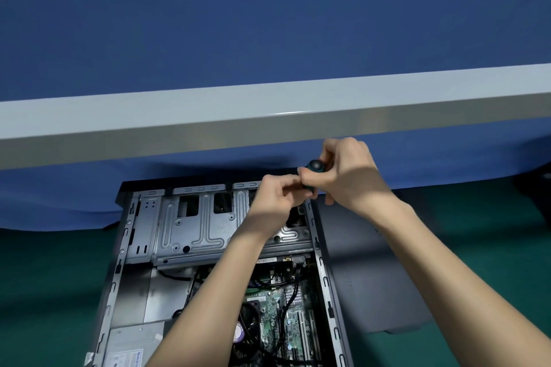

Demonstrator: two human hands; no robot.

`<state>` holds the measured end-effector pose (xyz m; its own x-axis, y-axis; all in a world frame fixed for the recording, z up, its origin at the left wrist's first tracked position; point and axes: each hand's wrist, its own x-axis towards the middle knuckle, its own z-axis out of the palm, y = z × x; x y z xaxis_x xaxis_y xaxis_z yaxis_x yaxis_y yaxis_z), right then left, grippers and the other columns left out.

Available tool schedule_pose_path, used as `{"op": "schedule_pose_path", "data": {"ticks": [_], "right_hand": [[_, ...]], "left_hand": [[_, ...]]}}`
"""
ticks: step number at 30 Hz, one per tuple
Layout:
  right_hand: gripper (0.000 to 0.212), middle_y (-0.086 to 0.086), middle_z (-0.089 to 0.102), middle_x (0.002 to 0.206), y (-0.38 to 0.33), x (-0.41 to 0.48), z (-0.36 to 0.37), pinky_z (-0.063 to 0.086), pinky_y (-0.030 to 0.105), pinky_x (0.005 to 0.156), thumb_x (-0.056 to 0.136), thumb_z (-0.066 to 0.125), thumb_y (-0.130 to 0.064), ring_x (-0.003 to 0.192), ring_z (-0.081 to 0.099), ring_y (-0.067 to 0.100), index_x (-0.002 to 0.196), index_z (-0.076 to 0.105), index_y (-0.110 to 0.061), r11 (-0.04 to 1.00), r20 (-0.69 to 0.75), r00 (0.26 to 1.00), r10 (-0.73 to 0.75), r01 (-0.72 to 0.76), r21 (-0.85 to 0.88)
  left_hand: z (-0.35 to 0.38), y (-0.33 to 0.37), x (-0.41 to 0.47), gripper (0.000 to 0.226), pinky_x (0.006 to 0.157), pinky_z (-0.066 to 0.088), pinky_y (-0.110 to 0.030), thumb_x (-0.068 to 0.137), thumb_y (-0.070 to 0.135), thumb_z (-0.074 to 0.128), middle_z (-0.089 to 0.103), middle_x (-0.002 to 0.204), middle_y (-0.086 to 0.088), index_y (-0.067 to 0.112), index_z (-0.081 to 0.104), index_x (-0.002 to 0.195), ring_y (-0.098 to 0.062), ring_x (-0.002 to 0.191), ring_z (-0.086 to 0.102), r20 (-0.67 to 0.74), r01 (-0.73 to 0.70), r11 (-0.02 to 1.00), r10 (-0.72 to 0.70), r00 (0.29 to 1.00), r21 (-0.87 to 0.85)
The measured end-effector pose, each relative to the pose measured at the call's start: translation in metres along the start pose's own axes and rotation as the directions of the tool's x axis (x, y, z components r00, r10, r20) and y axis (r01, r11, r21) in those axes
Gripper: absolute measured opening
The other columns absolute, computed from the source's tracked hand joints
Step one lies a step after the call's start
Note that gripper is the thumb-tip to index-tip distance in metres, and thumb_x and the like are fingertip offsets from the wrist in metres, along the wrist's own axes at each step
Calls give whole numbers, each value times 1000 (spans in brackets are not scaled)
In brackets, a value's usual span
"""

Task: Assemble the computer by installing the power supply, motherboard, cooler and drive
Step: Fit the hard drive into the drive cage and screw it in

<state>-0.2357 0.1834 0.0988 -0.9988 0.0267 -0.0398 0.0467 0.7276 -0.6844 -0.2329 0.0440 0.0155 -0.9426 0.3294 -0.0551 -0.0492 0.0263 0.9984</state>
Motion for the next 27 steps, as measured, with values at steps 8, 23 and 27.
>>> {"op": "schedule_pose_path", "data": {"ticks": [8,23,27], "right_hand": [[44,0,48,56,0,2,-3,34,31,53,74,69,-52,61,51,24,65,49,-14,971,-62,996,67,-79,-226],[40,9,63,50,37,-44,-8,53,36,56,86,65,-38,42,63,23,66,44,-11,962,-252,929,271,-252,108],[40,16,59,47,60,-69,-10,50,28,42,86,71,-28,35,60,22,67,46,-4,888,-308,879,365,-229,399]], "left_hand": [[13,1,1,16,84,53,-35,79,-4,64,73,84,-11,7,73,87,-22,87,69,-104,4,999,0,995,38],[26,-41,-41,26,84,43,-36,92,29,60,49,113,7,25,54,117,-21,102,44,-188,108,603,72,979,790],[24,-42,-45,35,93,35,-34,99,29,47,42,128,3,20,44,133,-19,110,35,-45,27,415,35,998,909]]}}
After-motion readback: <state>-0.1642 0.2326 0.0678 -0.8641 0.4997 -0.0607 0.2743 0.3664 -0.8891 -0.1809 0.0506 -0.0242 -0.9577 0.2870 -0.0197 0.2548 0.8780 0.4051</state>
